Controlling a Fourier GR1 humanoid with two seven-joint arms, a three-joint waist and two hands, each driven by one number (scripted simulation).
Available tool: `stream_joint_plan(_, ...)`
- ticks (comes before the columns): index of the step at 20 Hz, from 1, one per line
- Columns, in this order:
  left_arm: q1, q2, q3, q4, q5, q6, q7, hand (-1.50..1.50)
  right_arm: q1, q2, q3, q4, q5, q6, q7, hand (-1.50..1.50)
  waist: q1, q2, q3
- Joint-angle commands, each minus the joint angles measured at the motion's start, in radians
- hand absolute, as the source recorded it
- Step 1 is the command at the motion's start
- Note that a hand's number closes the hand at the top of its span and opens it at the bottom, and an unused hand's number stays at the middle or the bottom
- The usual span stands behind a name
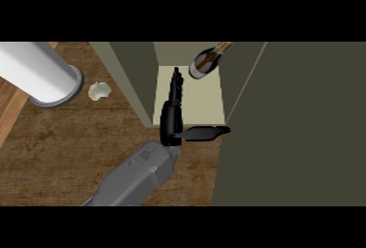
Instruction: Pick up the wine, place it into the cabinet and close the cabinet
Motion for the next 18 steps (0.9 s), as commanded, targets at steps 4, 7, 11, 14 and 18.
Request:
stream_joint_plan(4, 0.251, 0.089, -0.124, -0.400, -0.081, 0.055, 0.063, -1.50, 0.031, -0.012, -0.045, -0.062, 0.003, -0.017, 0.013, -1.50, 0.019, -0.004, 0.000)
stream_joint_plan(7, 0.324, 0.108, -0.127, -0.478, -0.116, 0.055, 0.082, -1.50, 0.025, -0.047, -0.089, -0.055, -0.047, -0.005, 0.024, -1.50, 0.011, -0.001, 0.000)
stream_joint_plan(11, 0.519, 0.186, -0.214, -0.638, -0.177, 0.082, 0.049, 1.50, 0.054, -0.032, -0.087, -0.058, -0.016, 0.019, -0.014, -1.50, 0.012, 0.000, 0.000)
stream_joint_plan(14, 0.577, 0.312, -0.201, -0.807, -0.198, 0.095, 0.114, 1.50, 0.046, -0.084, -0.136, -0.055, -0.088, 0.027, 0.030, -1.50, 0.013, -0.001, 0.000)
stream_joint_plan(18, 0.639, 0.392, -0.176, -0.861, -0.203, 0.037, 0.136, 1.50, 0.137, -0.047, -0.040, -0.029, 0.036, 0.145, -0.042, -1.50, 0.011, 0.000, 0.000)
